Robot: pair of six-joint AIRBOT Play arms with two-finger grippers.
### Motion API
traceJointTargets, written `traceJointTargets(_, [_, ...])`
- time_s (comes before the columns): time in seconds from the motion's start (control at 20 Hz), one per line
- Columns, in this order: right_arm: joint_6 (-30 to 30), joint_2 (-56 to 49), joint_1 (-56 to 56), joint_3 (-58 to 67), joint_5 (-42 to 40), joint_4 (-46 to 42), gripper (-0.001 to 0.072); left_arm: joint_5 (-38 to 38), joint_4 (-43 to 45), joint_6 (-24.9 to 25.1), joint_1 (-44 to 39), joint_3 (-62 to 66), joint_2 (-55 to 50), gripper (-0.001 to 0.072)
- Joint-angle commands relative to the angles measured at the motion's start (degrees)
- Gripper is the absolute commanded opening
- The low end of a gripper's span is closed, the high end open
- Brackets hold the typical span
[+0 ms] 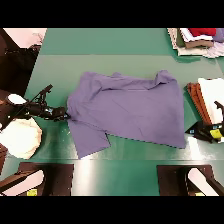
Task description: Fold the shirts.
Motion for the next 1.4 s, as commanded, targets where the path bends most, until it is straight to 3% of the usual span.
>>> traceJointTargets(0.0, [-1.42,-3.98,-5.75,-5.18,-1.81,-0.33,0.0483,0.22,-0.02,0.22,-0.02,0.17,0.55,0.0025])
traceJointTargets(0.05, [-1.42,-5.27,-5.88,-5.29,-2.54,-0.37,0.0448,0.26,-0.02,0.22,-0.02,0.17,0.55,0.0025])
traceJointTargets(0.5, [-0.76,-12.57,2.75,-5.27,-4.79,-0.9,0.0428,-0.39,0.02,0.24,-0.02,0.22,0.55,0.0025])
traceJointTargets(0.55, [-0.79,-12.52,3.72,-5.27,-4.81,-0.92,0.0299,-0.57,0.04,0.37,-0.02,0.22,0.55,0.0025])
traceJointTargets(0.65, [-0.83,-12.46,5.46,-5.27,-4.59,-0.9,0.0153,-0.87,0.02,0.44,-0.02,0.22,0.55,0.0024])
traceJointTargets(0.7, [-0.87,-12.33,6.34,-5.27,-4.28,-0.9,0.0043,-1.03,0.02,0.39,-0.02,0.22,0.55,0.0024])
traceJointTargets(0.75, [-0.87,-11.82,7.19,-5.27,-4.2,-0.83,0.0021,-1.4,0.02,0.35,-0.02,0.26,0.57,0.0024])
traceJointTargets(1.0, [0.52,-1.01,11.89,4.85,-4.52,2.1,0.002,-3.34,0.17,-1.42,0.0,8.83,6.49,0.0023])
traceJointTargets(1.35, [4.7,9.94,14.32,44.02,-16.52,5.53,0.002,-2.45,0.15,-2.93,-0.02,45.24,19.12,0.0025])
